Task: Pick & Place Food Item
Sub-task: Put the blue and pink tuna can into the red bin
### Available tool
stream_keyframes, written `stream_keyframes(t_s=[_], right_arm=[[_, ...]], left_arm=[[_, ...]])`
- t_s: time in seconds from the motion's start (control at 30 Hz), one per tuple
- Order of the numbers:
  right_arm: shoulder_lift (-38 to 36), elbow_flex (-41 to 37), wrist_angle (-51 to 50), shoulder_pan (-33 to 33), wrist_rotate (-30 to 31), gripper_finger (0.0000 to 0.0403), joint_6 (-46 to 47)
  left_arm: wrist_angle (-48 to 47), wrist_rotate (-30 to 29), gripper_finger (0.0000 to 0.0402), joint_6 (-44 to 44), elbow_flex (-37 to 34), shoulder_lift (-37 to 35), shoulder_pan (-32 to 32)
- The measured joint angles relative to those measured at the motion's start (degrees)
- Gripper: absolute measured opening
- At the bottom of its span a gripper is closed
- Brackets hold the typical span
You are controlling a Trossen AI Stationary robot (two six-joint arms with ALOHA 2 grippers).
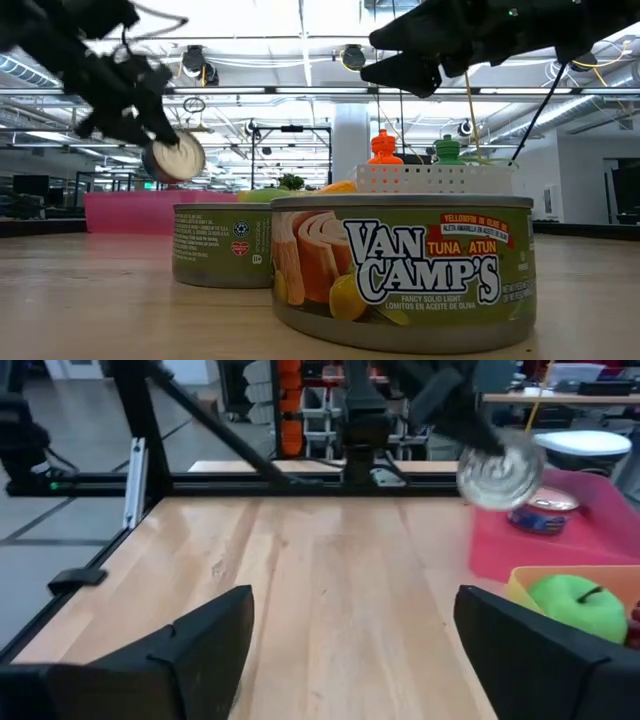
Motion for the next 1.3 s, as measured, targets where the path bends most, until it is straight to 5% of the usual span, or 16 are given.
stream_keyframes(t_s=[0.23, 0.57, 0.87, 1.1, 1.3], right_arm=[[0.0, 0.0, 1.7, -1.0, 0.0, 0.032, 0.0], [0.0, 0.0, 1.7, -1.1, -0.1, 0.032, 0.0], [0.0, 0.0, 1.7, -1.1, -0.1, 0.032, 0.0], [0.0, 0.0, 1.7, -1.1, -0.1, 0.032, 0.0], [0.0, 0.0, 1.6, -1.1, -0.1, 0.032, 0.0]], left_arm=[[20.4, 22.8, 0.0205, 2.6, -9.5, 0.7, 20.0], [40.7, 31.6, 0.0205, -3.1, -10.3, 14.2, 33.4], [58.0, 32.7, 0.0205, -8.9, -10.3, 34.9, 34.0], [63.2, 31.2, 0.0205, -10.2, -9.6, 42.3, 34.0], [61.2, 29.4, 0.0352, -9.5, -9.8, 43.1, 34.0]])
